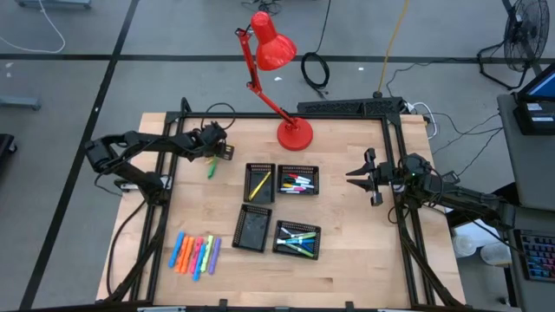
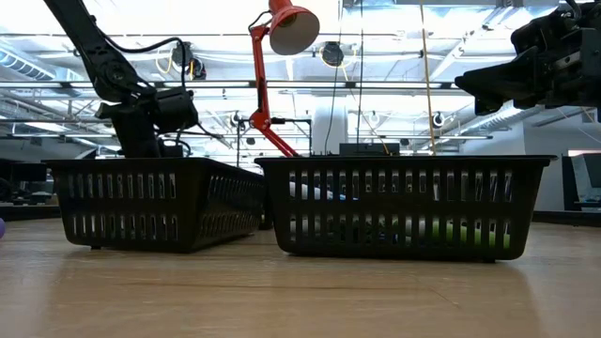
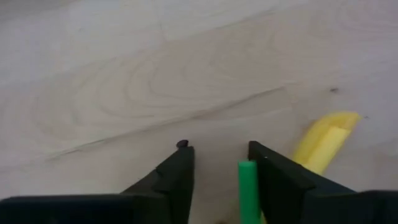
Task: Pick & Place Markers
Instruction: Put the green pen into the top left black bin
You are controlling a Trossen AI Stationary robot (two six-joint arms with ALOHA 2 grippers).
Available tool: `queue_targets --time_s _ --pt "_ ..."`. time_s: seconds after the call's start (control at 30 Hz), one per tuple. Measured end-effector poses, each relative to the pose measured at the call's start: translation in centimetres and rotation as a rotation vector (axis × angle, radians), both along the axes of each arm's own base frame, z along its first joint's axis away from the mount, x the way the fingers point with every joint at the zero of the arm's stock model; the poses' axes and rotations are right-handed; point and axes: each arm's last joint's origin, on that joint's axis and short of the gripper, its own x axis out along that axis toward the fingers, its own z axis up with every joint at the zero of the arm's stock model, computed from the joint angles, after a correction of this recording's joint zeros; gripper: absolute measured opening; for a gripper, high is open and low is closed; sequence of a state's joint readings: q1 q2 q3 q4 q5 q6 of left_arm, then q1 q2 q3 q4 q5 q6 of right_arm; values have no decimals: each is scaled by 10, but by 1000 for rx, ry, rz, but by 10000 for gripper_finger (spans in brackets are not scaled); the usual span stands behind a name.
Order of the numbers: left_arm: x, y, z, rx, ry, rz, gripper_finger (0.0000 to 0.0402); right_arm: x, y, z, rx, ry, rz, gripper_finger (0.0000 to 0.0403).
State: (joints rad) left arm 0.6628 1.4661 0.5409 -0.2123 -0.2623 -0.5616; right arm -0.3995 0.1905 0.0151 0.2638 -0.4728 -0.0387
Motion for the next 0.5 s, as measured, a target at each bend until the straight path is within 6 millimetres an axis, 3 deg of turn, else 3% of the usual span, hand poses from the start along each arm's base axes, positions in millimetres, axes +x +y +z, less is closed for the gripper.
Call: queue_targets --time_s 0.3,0.5 --pt "0 0 0 -4 4 -13 31 0 0 0 0 0 0 77" --pt "0 0 1 0 0 -31 28 0 0 0 0 0 0 77"
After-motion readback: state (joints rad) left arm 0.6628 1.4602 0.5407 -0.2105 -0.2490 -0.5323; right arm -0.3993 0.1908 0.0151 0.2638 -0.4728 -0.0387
